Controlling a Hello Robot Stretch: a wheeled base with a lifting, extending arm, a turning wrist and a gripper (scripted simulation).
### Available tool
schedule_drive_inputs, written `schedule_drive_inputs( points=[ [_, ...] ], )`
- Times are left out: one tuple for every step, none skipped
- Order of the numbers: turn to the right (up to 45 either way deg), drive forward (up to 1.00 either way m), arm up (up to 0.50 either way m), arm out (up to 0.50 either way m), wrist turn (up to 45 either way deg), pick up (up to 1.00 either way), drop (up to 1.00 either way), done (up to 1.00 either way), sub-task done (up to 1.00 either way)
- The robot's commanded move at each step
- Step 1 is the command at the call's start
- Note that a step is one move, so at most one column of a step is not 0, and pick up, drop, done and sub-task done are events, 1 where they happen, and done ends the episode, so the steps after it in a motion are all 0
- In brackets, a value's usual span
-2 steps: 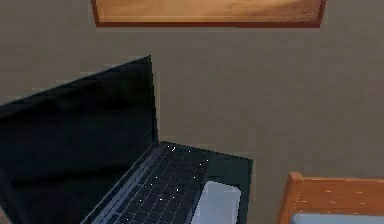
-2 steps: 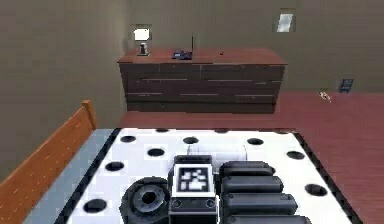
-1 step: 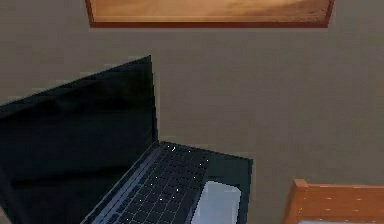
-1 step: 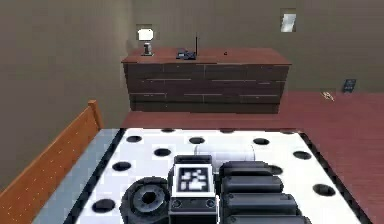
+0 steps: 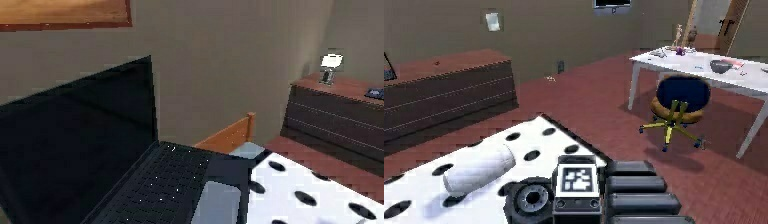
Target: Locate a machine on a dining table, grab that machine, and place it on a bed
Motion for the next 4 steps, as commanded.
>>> schedule_drive_inputs(
  points=[
    [45.0,0.00,0.00,0.00,0.0,0.00,0.00,0.00,0.00],
    [6.0,0.00,0.00,0.00,0.0,0.00,0.00,0.00,0.00],
    [-45.0,0.00,0.00,0.00,0.0,0.00,0.00,0.00,0.00],
    [-45.0,0.00,0.00,0.00,0.0,0.00,0.00,0.00,0.00]
  ],
)
